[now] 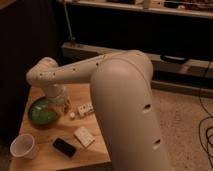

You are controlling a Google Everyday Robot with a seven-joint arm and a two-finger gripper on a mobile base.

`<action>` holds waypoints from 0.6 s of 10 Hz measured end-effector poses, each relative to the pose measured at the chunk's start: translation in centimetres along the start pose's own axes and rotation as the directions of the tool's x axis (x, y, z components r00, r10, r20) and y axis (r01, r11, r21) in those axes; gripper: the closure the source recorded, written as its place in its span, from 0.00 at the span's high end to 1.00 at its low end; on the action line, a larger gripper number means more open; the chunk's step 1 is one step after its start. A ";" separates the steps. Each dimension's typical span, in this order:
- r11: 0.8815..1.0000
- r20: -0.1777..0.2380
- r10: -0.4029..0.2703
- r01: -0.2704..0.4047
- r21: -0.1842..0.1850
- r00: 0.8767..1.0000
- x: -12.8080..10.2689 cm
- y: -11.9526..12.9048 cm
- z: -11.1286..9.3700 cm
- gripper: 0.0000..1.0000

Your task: Place the pepper in the ceramic bowl

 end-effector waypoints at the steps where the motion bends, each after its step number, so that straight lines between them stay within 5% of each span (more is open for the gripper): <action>1: 1.000 0.017 -0.010 0.010 0.004 1.000 -1.4 -0.7 -0.2 0.00; 3: 1.000 0.035 -0.005 0.004 0.016 0.999 -2.8 -3.2 0.0 0.00; 6: 1.000 0.011 -0.017 0.017 -0.002 1.000 -2.3 -1.8 0.5 0.00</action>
